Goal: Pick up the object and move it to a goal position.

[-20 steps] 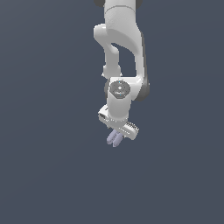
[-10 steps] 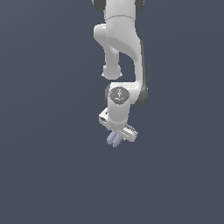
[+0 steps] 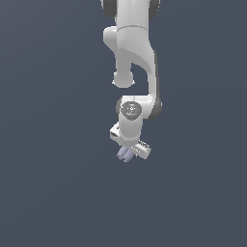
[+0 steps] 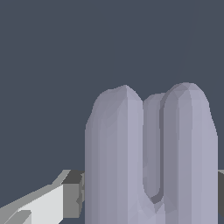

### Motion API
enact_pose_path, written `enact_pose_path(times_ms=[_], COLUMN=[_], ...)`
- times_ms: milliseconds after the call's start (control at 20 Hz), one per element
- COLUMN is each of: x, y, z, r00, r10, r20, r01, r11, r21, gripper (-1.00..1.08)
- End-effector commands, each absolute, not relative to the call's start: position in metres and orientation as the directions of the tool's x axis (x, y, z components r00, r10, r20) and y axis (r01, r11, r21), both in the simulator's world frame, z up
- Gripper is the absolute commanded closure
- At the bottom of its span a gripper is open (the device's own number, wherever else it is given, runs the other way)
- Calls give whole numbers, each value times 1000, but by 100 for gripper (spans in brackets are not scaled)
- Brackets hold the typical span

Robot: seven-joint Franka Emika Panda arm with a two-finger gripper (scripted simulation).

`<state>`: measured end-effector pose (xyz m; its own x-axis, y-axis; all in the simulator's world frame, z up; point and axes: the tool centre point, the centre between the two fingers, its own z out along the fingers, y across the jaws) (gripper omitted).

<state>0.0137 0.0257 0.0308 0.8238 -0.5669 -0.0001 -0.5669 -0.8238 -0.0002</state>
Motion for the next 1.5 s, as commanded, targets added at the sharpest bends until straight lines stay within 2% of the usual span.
enact_pose_path(times_ms=[0,700,1450], x=[14,10,-14], y=[25,37,127], z=[30,44,142], r00=[824,823,823], r10=[-567,-568,-568], r20=[0,1,1], r01=[-567,-568,-568], r11=[-824,-823,-823], r21=[0,-1,0], gripper=[108,108,108])
